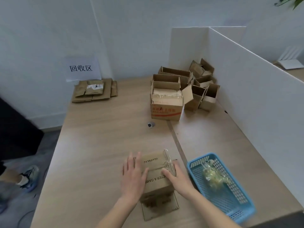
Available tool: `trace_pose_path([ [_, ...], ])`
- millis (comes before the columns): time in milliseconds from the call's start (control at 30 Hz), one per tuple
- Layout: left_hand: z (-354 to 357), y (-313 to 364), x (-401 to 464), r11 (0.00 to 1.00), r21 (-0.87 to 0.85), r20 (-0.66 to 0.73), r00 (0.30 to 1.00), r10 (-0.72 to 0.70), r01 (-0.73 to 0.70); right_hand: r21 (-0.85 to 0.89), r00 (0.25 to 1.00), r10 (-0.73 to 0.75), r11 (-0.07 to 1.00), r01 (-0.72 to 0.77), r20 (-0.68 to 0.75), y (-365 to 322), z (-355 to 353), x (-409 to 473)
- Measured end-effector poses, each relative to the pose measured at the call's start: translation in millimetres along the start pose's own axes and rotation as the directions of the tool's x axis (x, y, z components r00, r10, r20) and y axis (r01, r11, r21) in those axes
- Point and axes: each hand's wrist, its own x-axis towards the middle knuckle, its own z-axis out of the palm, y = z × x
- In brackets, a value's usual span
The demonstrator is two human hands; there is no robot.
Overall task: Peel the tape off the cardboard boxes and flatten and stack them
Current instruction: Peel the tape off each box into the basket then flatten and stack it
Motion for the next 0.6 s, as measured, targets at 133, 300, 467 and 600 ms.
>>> trace_pose_path([
  [133,16.2,15.9,9.6,0.937,0.181,0.196,0.945,0.262,-0.298,0.064,0.998,0.063,0.996,-0.062,-0.003,13.0,-2.7,4.4],
  [300,24.6,13.9,11.7,0.921,0.163,0.187,0.928,0.323,-0.353,0.126,0.997,0.036,0.991,-0.044,0.065,43.3,-22.9,-9.8],
  [467,22.6,13.6,10.5,0.916,0.188,0.197,0.927,0.319,-0.355,0.097,0.999,-0.030,0.995,0.033,-0.039,46.4,-24.8,-17.9],
  [600,21.6,12.8,9.8,0.916,0.210,0.199,0.932,0.302,-0.342,0.091,0.988,-0.043,0.994,0.057,-0.151,49.0,-20.2,-28.8],
])
